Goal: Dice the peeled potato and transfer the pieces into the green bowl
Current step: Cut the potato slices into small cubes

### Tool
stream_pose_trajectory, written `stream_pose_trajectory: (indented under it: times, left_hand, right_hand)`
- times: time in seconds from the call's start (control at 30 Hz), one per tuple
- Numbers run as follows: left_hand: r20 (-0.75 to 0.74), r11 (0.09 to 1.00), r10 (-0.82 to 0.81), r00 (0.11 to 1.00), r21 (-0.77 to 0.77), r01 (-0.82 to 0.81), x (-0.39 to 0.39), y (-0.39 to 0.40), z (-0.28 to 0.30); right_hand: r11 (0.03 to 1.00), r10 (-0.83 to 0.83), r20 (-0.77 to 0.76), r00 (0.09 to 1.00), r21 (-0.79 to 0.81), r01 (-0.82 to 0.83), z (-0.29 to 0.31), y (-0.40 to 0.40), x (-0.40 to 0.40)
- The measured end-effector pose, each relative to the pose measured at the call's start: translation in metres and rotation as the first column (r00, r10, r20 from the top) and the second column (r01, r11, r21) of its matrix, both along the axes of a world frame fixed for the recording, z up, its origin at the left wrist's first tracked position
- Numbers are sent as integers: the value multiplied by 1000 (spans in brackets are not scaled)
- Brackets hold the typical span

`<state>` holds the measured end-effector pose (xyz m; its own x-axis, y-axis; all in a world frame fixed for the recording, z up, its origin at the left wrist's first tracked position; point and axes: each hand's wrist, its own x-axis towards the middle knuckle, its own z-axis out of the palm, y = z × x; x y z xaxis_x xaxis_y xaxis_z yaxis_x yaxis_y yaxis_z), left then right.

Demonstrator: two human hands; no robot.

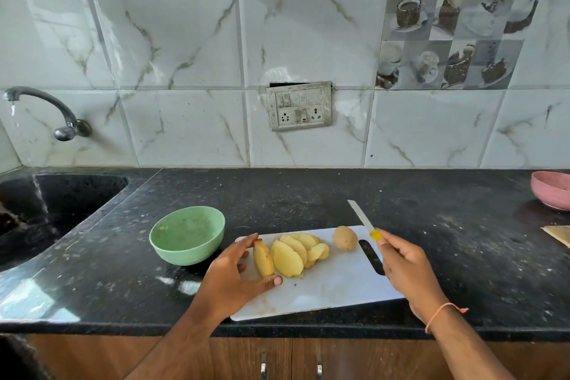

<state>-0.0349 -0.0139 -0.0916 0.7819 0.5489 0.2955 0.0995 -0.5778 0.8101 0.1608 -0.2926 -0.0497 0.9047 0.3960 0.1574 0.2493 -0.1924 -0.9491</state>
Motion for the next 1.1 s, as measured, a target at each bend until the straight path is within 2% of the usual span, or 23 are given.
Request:
stream_pose_trajectory:
  times: [0.2,0.3,0.57,0.7,0.8,0.93,1.1]
  left_hand:
    - [-180,992,86,980,108,-67,9,-1,3]
    - [-176,989,79,981,140,-55,11,2,3]
    - [-241,997,13,970,82,7,25,7,16]
    - [-261,950,42,964,310,42,46,-16,44]
    - [-312,887,-15,950,434,156,70,-38,62]
    - [-484,782,-111,868,497,378,111,-59,72]
    - [-583,764,-97,806,475,436,148,-74,76]
  right_hand:
    - [1000,10,-36,999,-9,-11,2,4,-2]
    - [1000,19,-76,997,12,-19,1,1,0]
    - [998,21,-113,993,64,-13,-5,0,-8]
    - [990,8,-148,989,143,14,-5,0,-7]
    - [978,21,-172,985,208,16,-4,-1,-7]
    - [959,22,-181,983,281,31,-4,-4,-7]
    - [944,23,-185,982,327,40,-4,-5,-7]
